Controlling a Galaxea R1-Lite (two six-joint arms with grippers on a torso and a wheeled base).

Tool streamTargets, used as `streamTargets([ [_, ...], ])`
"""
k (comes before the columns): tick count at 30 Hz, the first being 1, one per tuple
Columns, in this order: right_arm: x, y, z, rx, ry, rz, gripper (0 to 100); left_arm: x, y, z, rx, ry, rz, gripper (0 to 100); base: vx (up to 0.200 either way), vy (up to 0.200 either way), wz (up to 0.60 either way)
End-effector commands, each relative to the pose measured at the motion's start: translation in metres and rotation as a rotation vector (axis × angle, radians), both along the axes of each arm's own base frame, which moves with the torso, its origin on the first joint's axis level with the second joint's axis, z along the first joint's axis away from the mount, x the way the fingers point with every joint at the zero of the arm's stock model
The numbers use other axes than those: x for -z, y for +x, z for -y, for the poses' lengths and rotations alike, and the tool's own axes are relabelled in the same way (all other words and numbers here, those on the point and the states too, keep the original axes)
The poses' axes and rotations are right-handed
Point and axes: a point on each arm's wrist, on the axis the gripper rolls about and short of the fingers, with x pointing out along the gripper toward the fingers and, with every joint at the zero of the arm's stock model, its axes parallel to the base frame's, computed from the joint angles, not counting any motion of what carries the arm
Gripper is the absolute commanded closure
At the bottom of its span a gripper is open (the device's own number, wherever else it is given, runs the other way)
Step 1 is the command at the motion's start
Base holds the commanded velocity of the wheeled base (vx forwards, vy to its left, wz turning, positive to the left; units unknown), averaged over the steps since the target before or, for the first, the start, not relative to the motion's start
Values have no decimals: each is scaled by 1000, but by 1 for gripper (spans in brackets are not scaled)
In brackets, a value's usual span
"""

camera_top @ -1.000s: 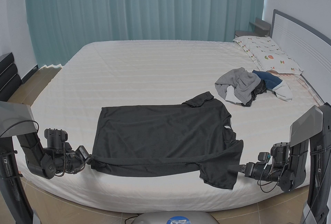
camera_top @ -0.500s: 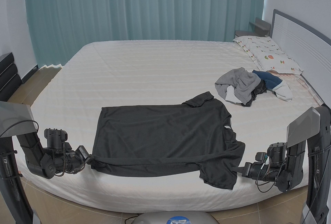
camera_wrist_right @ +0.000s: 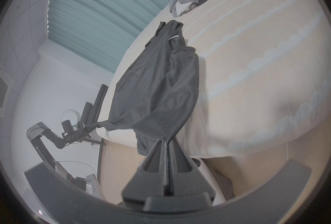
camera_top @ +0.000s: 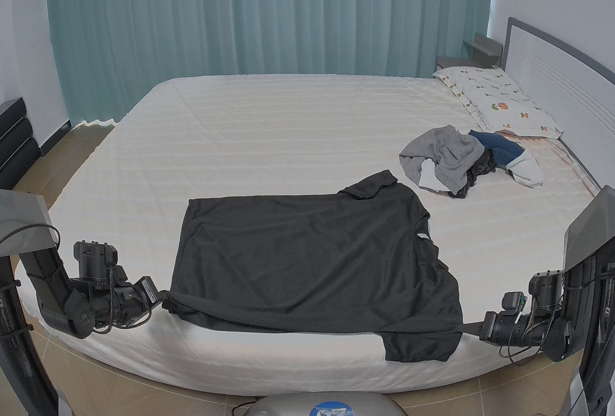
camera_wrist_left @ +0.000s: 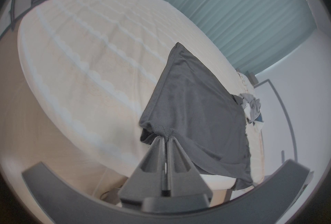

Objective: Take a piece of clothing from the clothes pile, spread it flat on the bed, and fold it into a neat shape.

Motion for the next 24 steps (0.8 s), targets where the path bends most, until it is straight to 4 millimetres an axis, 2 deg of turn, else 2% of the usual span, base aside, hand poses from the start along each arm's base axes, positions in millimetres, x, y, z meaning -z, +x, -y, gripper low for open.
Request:
streamTargets([
  [1,-6,-9,4,-3,-16,7,100,-4,-13,-4,-14,68,-7,100,0,0,0],
  [9,-8,-16,4,-21,-43,-32,100,2,-31,-7,26,151,-57,100,0,0,0],
  [17,-14,-34,8,-102,-120,-99,100,4,-45,-9,50,180,-86,100,0,0,0],
  [24,-18,-42,6,-120,-122,-146,100,6,-54,-19,65,231,-106,100,0,0,0],
])
